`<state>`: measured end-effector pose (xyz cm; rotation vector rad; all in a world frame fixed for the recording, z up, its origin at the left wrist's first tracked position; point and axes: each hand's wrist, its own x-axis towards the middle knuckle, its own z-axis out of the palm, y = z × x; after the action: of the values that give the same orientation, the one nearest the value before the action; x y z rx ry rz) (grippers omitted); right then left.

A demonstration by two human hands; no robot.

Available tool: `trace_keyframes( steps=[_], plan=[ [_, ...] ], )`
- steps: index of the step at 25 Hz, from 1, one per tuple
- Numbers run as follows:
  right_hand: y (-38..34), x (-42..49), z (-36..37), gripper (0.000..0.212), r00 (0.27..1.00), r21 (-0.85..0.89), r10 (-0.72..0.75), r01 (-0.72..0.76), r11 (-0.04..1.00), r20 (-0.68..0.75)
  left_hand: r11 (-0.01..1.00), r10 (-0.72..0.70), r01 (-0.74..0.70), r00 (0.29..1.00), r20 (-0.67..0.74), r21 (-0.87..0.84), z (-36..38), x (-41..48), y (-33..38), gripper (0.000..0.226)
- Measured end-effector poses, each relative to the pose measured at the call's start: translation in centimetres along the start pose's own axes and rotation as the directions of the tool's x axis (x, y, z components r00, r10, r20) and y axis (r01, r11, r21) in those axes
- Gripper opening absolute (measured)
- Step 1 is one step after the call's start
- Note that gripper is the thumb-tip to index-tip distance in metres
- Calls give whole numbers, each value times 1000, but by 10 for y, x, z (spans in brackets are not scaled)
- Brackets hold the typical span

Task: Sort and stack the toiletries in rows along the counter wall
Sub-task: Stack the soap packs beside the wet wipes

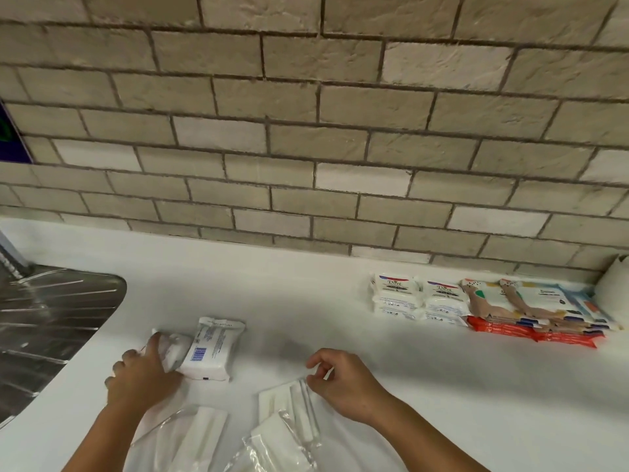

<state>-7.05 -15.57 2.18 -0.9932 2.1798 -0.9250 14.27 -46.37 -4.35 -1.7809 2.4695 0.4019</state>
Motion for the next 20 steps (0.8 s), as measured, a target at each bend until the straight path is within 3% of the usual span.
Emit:
trace_keyframes(
  steps=[4,7,9,11,13,15,16,18,19,20],
  plan=[
    [-1,1,-5,11,1000,5,20,-20,1000,4,999,-20,20,1000,-11,36,-5,3,9,94],
    [-5,-3,-7,16,1000,14,15,-15,1000,11,994,3,13,990,-144,110,-21,-20,24,93],
    [-7,-6,-8,17,1000,26,15,-15,1000,5,1000,29,-30,960,-278,0,-31,-35,35,91],
    [-11,-10,-8,18,1000,45,12,-11,999,-10,964,45,-132,935,-351,-229,-40,-55,50,97],
    [-16,-15,-6,17,1000,97,6,-4,995,-13,797,94,-235,958,-271,-556,-49,-82,73,100],
    [-23,-20,-4,16,999,227,35,-35,973,2,465,197,-177,976,-94,-867,-50,-113,102,84],
    [-25,-23,-2,16,996,344,82,-87,935,30,264,271,-78,963,-3,-961,-47,-127,115,70],
    [-27,-25,3,26,975,596,181,-223,771,130,-63,417,206,894,162,-977,-38,-152,137,52],
    [-25,-25,5,35,963,686,198,-268,676,181,-154,465,334,855,230,-930,-35,-164,146,49],
    [-22,-26,6,42,958,745,191,-285,602,213,-172,493,400,826,273,-900,-34,-177,156,49]
  ],
)
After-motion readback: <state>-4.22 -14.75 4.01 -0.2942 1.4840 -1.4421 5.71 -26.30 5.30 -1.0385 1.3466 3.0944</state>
